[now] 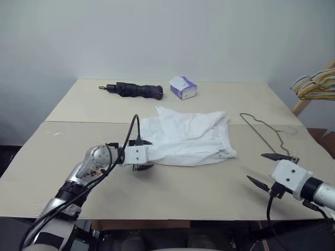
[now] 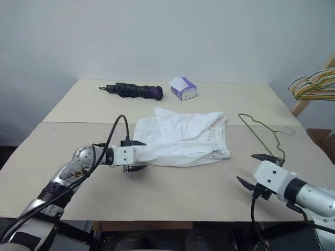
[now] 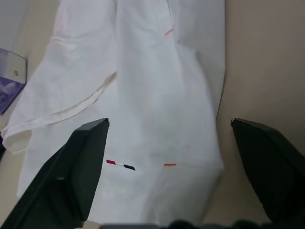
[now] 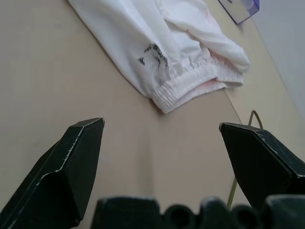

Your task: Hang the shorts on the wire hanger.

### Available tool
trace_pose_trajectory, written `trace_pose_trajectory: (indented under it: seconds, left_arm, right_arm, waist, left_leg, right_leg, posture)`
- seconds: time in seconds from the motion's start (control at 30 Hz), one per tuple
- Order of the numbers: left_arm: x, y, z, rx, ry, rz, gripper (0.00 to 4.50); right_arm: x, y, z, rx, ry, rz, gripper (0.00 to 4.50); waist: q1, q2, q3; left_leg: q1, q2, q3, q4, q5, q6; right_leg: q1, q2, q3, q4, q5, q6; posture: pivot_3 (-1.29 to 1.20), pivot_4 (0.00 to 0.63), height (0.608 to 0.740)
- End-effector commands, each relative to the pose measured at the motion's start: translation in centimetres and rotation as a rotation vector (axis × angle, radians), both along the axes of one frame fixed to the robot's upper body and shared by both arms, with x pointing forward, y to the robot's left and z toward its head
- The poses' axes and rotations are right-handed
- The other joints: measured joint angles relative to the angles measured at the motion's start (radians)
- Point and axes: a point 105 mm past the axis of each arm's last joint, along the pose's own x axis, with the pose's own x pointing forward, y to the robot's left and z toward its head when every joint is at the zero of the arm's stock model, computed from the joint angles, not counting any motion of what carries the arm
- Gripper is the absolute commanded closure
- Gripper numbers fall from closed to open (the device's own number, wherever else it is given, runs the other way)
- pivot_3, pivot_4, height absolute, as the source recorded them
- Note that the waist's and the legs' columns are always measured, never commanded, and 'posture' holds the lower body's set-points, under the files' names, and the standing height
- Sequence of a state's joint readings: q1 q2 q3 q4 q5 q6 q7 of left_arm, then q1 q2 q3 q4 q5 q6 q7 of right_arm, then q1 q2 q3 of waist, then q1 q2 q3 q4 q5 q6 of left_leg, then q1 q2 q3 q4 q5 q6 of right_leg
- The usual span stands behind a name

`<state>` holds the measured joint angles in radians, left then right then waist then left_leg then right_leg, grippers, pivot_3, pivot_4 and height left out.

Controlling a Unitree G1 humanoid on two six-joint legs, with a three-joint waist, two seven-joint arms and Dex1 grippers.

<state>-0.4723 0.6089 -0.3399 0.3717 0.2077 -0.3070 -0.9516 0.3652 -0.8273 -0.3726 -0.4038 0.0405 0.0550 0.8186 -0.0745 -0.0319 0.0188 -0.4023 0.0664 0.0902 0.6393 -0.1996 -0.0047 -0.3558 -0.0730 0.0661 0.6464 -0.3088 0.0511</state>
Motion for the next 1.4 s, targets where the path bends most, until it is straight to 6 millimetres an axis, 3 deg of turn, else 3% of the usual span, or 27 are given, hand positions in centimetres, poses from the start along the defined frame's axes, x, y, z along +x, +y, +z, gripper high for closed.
trace_pose_trajectory:
  seconds: [0.03, 0.23, 0.33, 0.47, 0.67, 0.87, 1.0, 1.13, 1.33, 1.4]
  left_arm:
    - [0.6, 0.2, 1.1, 0.023, -0.048, -0.017, 1.62]
    - [0.7, 0.2, 1.1, 0.020, -0.053, -0.015, 3.62]
    - [0.4, -0.1, 1.5, -0.019, -0.043, -0.018, 4.47]
    - [0.3, -0.4, 3.1, -0.076, -0.082, -0.024, 4.47]
    - [-0.6, -0.2, 5.5, -0.103, -0.106, -0.049, 4.47]
    - [-0.9, -0.2, 6.2, -0.122, -0.109, -0.033, 4.47]
    - [-0.6, 0.0, 6.2, -0.127, -0.123, -0.007, 4.50]
    - [-0.6, 0.6, 6.1, -0.123, -0.122, 0.014, 4.50]
    - [-0.9, 1.3, 5.6, -0.121, -0.113, 0.038, 4.50]
    - [-1.4, 1.8, 5.4, -0.086, -0.094, 0.023, 4.50]
  right_arm:
    - [0.1, 0.1, 1.3, -0.015, -0.064, -0.008, 0.00]
    - [0.5, 0.4, 1.2, -0.027, -0.077, -0.008, 0.00]
    - [1.7, 0.1, 0.5, -0.112, -0.094, -0.007, 0.00]
    - [4.4, 0.3, -0.4, -0.245, -0.150, 0.032, 0.00]
    - [9.4, 2.5, -2.0, -0.426, -0.227, 0.209, 0.00]
    - [11.8, 3.7, -4.0, -0.523, -0.214, 0.340, 0.00]
    - [12.5, 3.8, -5.1, -0.566, -0.179, 0.402, 0.87]
    - [12.7, 3.8, -5.4, -0.553, -0.157, 0.420, 2.24]
    - [11.3, 3.8, -5.7, -0.541, -0.136, 0.469, 4.38]
    - [10.2, 4.0, -5.5, -0.535, -0.123, 0.495, 4.47]
  waist:
    - [-0.001, 0.000, 0.000]
    - [0.002, 0.000, 0.000]
    - [-0.001, 0.000, 0.000]
    - [-0.011, 0.000, 0.000]
    - [-0.029, 0.001, 0.001]
    - [-0.020, 0.002, 0.001]
    - [-0.021, 0.002, 0.001]
    - [-0.021, 0.002, 0.001]
    - [-0.019, 0.002, 0.001]
    - [-0.015, 0.002, 0.001]
  left_leg:
    - [-0.001, 0.000, 0.000, 0.000, 0.000, 0.000]
    - [-0.001, 0.000, 0.000, 0.001, 0.000, 0.000]
    - [-0.001, 0.000, 0.000, 0.002, 0.000, 0.000]
    - [-0.002, 0.000, 0.001, 0.003, 0.000, 0.000]
    - [-0.002, 0.000, 0.001, 0.003, 0.002, 0.003]
    - [-0.002, -0.001, 0.000, 0.003, 0.003, 0.004]
    - [-0.002, -0.001, 0.000, 0.003, 0.003, 0.005]
    - [-0.001, -0.001, 0.000, 0.003, 0.003, 0.005]
    - [0.000, -0.001, 0.000, 0.003, 0.003, 0.005]
    - [0.000, -0.001, 0.000, 0.003, 0.003, 0.005]
  right_leg:
    - [-0.001, 0.000, 0.000, 0.000, 0.000, 0.000]
    - [-0.001, 0.000, 0.000, 0.000, 0.001, 0.001]
    - [-0.001, 0.000, 0.000, 0.000, 0.001, 0.001]
    - [-0.001, -0.001, 0.000, 0.000, 0.002, 0.001]
    - [-0.001, 0.000, 0.001, 0.001, 0.003, 0.001]
    - [-0.001, -0.001, 0.001, 0.001, 0.003, 0.002]
    - [0.000, -0.001, 0.001, 0.001, 0.003, 0.002]
    - [0.001, -0.001, 0.001, 0.001, 0.003, 0.002]
    - [0.002, -0.001, 0.001, 0.001, 0.003, 0.002]
    - [0.002, -0.001, 0.001, 0.001, 0.003, 0.002]
  posture:
    - [-0.12, 0.000, 0.740]
    - [-0.12, 0.000, 0.740]
    - [-0.12, 0.000, 0.740]
    - [-0.12, 0.000, 0.740]
    - [-0.08, 0.000, 0.740]
    - [-0.05, 0.000, 0.740]
    - [-0.04, 0.000, 0.740]
    - [-0.03, 0.000, 0.740]
    - [-0.01, 0.000, 0.740]
    - [-0.01, 0.000, 0.740]
